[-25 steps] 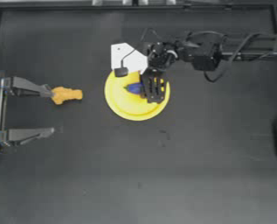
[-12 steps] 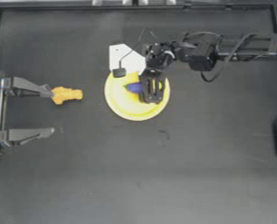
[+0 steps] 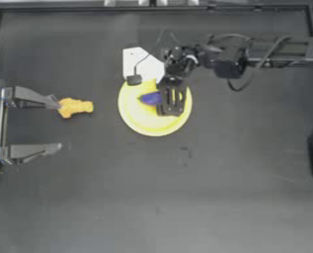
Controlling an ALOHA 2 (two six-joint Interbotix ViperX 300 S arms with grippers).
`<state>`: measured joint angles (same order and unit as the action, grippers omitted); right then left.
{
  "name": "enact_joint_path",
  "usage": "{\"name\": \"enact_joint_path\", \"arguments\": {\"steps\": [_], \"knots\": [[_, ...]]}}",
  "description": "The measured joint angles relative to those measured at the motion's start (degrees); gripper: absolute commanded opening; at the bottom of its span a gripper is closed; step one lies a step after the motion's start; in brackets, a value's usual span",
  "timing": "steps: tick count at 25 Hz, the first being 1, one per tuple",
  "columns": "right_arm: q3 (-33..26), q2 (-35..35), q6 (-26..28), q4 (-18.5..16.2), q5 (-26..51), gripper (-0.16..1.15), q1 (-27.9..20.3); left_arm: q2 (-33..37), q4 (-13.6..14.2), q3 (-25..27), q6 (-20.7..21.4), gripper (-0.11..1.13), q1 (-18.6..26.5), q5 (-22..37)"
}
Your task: Put purple eggplant on plate
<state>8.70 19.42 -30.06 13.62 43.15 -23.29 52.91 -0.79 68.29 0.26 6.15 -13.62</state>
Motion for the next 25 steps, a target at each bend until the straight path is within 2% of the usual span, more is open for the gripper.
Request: {"name": "enact_joint_path", "arguments": {"steps": [6, 12, 16, 21, 25], "knots": [[0.18, -5.45, 0.0, 0.0, -0.62, 1.01, -0.88, 0.0, -0.09, 0.0, 0.0, 1.03, 0.0, 0.0], [5.1, -12.04, -0.18, 1.14, -4.83, 1.01, -0.62, 0.0, -0.09, 0.09, 0.0, 1.03, 0.09, 0.0], [10.55, -17.4, -1.41, 4.13, -10.02, 1.01, 0.79, 0.0, -0.09, 0.09, 0.0, 1.03, 0.18, 0.0], [17.75, -24.26, -3.96, 9.93, -16.88, 1.01, 2.72, 0.0, -0.09, 0.09, 0.0, 1.03, 0.18, 0.0], [22.5, -28.13, -5.36, 13.18, -21.45, 1.01, 4.22, 0.0, -0.09, 0.09, 0.0, 1.03, 0.18, 0.0]]}}
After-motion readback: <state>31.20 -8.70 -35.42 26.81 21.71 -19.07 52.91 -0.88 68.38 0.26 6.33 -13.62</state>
